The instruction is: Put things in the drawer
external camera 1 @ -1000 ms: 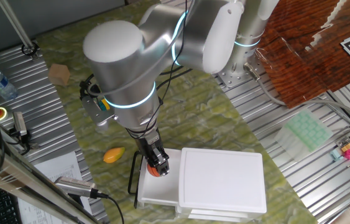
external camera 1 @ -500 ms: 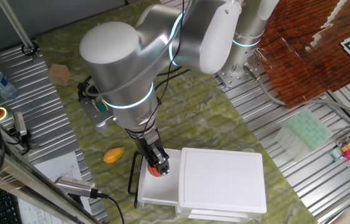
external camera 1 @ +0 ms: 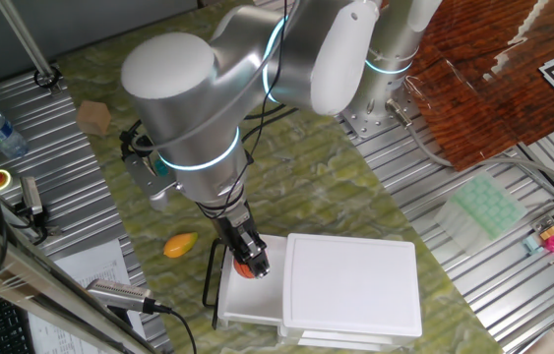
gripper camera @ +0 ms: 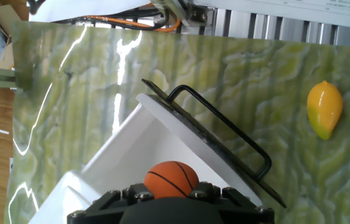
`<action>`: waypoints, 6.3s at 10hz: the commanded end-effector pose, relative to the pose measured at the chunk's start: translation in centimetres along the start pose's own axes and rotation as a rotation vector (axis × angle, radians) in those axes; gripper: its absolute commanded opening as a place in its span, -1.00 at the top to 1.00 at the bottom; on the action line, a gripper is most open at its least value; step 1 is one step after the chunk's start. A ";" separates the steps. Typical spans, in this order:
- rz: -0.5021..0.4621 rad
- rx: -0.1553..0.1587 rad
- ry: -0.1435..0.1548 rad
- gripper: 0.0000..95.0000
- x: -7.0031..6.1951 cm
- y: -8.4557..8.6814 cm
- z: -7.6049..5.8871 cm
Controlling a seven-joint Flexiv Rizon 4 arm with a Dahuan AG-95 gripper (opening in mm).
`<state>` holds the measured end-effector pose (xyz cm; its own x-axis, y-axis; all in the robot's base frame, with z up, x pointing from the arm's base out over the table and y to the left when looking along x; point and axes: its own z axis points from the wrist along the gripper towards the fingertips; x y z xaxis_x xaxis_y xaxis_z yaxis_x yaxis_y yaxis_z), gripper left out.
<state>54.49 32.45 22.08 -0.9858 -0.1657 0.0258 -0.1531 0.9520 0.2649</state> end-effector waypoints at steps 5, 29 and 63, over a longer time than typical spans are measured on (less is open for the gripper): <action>-0.020 0.033 0.001 -0.60 0.1 -0.1 0.0; -0.243 0.107 -0.054 1.00 -5.2 -9.7 2.1; -0.497 0.118 -0.008 1.00 -3.5 -7.8 4.3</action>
<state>58.76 26.78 15.78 -0.7986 -0.5959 -0.0845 -0.6016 0.7867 0.1382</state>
